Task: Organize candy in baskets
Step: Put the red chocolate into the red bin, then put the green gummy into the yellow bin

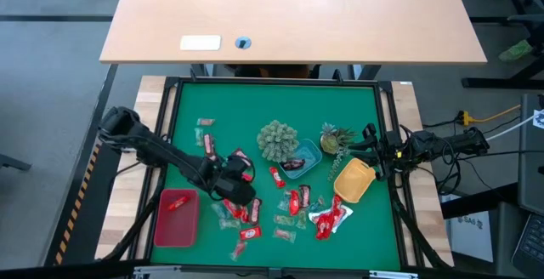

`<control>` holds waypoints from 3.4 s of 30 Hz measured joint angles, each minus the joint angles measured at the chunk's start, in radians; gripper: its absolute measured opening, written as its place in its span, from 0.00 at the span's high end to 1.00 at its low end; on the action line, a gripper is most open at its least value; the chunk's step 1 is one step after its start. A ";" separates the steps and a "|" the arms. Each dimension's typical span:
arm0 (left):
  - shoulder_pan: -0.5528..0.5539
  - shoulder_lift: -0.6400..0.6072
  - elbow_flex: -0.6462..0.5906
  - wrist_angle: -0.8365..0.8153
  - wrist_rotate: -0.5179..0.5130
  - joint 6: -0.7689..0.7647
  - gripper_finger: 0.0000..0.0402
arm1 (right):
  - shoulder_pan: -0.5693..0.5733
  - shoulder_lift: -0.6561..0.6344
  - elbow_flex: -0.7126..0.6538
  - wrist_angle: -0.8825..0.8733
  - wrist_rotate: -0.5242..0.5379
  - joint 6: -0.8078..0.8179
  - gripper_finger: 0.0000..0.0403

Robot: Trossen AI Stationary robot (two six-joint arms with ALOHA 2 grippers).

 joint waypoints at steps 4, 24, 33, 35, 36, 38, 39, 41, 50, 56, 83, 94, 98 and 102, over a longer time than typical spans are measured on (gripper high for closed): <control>0.009 0.050 0.000 -0.001 0.034 -0.023 0.59 | 0.000 0.000 0.000 0.000 0.000 0.000 0.76; 0.011 0.201 0.002 0.000 0.123 -0.053 0.59 | 0.000 0.000 0.000 0.000 0.000 0.000 0.76; 0.011 0.201 0.002 -0.006 0.124 -0.045 0.68 | 0.000 0.000 0.000 0.000 0.000 0.000 0.76; 0.011 0.201 0.002 -0.007 0.124 -0.045 0.72 | 0.000 0.000 0.000 0.000 0.000 0.000 0.76; 0.011 0.200 0.001 -0.008 0.124 -0.045 0.73 | 0.000 0.000 0.000 0.000 0.000 0.000 0.76; 0.012 0.200 0.001 -0.007 0.125 -0.045 0.75 | 0.000 0.000 0.000 0.000 0.000 0.000 0.76; 0.012 0.196 0.001 -0.008 0.126 -0.044 0.75 | 0.000 0.000 0.000 0.000 0.000 0.000 0.76; 0.012 0.186 -0.001 -0.005 0.138 -0.044 0.76 | 0.000 0.000 0.000 0.000 0.000 0.000 0.76; 0.018 0.061 -0.002 -0.006 0.440 0.069 0.76 | 0.000 0.000 0.000 0.000 0.000 0.000 0.76; 0.004 -0.031 -0.002 -0.007 0.638 0.111 0.76 | 0.000 0.000 0.000 0.000 0.000 0.000 0.76; -0.257 -0.149 -0.001 -0.529 0.879 -0.114 0.75 | 0.000 0.000 0.000 0.000 0.000 0.000 0.76; -0.282 -0.149 -0.001 -0.528 0.808 -0.179 0.57 | 0.000 0.000 0.000 0.000 0.000 0.000 0.76; -0.281 -0.149 -0.001 -0.521 0.800 -0.176 0.52 | 0.000 0.000 0.000 0.000 0.000 0.000 0.76; -0.281 -0.149 -0.001 -0.498 0.800 -0.176 0.51 | 0.000 0.000 0.000 0.000 0.000 0.000 0.76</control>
